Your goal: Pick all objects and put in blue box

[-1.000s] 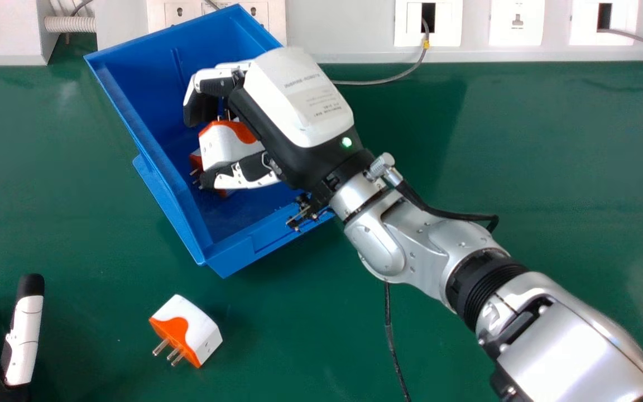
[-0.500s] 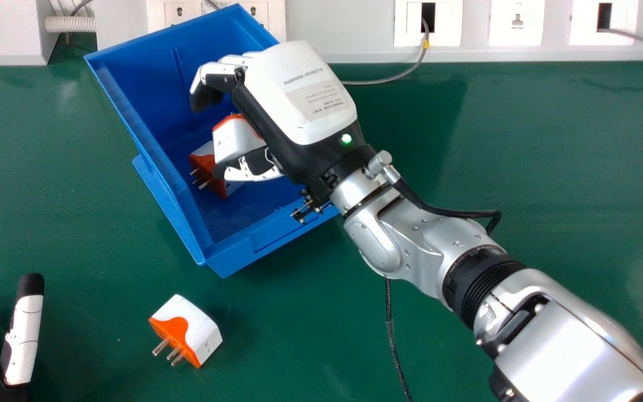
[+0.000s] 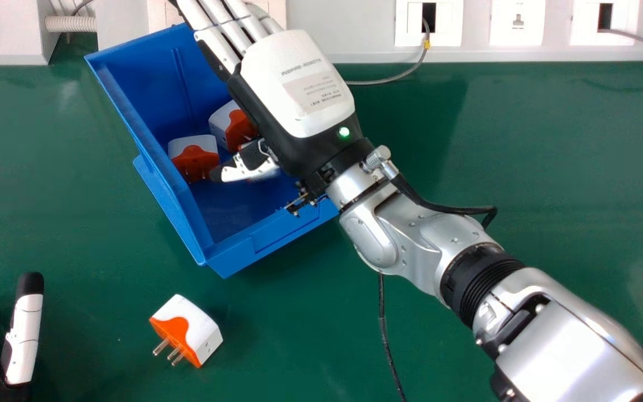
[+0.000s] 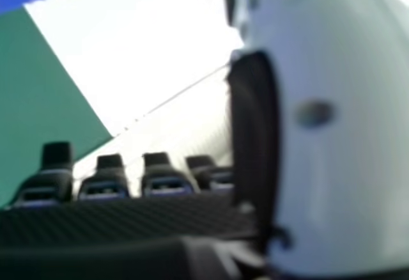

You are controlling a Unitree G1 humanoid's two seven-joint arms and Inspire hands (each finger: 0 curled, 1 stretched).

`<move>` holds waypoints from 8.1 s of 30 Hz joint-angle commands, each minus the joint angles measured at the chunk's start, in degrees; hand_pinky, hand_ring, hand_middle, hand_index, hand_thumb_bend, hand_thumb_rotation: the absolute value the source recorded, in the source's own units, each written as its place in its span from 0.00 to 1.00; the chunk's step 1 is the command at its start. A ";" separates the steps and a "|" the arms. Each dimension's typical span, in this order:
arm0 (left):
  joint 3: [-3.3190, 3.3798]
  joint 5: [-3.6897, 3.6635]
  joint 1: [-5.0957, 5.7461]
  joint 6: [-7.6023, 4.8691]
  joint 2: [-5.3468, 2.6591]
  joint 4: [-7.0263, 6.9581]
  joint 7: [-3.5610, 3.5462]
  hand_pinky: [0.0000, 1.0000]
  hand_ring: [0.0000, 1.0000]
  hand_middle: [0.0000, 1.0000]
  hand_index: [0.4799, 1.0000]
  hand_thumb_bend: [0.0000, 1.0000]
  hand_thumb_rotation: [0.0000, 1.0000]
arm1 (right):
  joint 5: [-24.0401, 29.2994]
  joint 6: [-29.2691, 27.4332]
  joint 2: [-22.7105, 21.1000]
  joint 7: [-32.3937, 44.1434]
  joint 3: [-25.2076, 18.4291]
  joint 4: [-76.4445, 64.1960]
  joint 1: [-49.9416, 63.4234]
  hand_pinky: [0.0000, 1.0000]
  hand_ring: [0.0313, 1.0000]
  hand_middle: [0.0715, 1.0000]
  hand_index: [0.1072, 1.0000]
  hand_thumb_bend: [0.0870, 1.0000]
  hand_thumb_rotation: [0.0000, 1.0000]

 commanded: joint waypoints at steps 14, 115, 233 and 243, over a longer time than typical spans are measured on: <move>-0.15 -0.09 2.94 3.11 -0.48 1.33 0.12 0.98 0.97 0.97 1.00 0.94 0.94 | 0.45 -29.03 -8.98 -14.78 -0.63 -10.73 25.46 0.83 0.96 1.00 1.00 1.00 0.78; -0.46 -0.06 3.33 2.74 -0.56 0.83 0.49 0.99 0.98 0.97 0.99 0.93 0.93 | -0.71 -29.63 0.82 14.62 7.13 -0.34 17.30 0.81 0.89 0.91 0.84 0.82 0.56; 0.04 -0.93 3.12 2.44 -1.09 0.95 -0.46 0.98 0.98 0.97 1.00 0.95 0.92 | 8.40 -12.53 7.08 27.84 4.43 3.46 19.63 0.33 0.40 0.49 0.42 0.45 0.00; -0.13 -0.48 3.27 2.94 -0.49 0.81 -0.54 0.98 0.98 0.98 1.00 0.95 0.92 | 30.13 -20.06 -1.00 58.93 -7.18 -11.89 26.75 0.36 0.38 0.45 0.46 0.45 0.00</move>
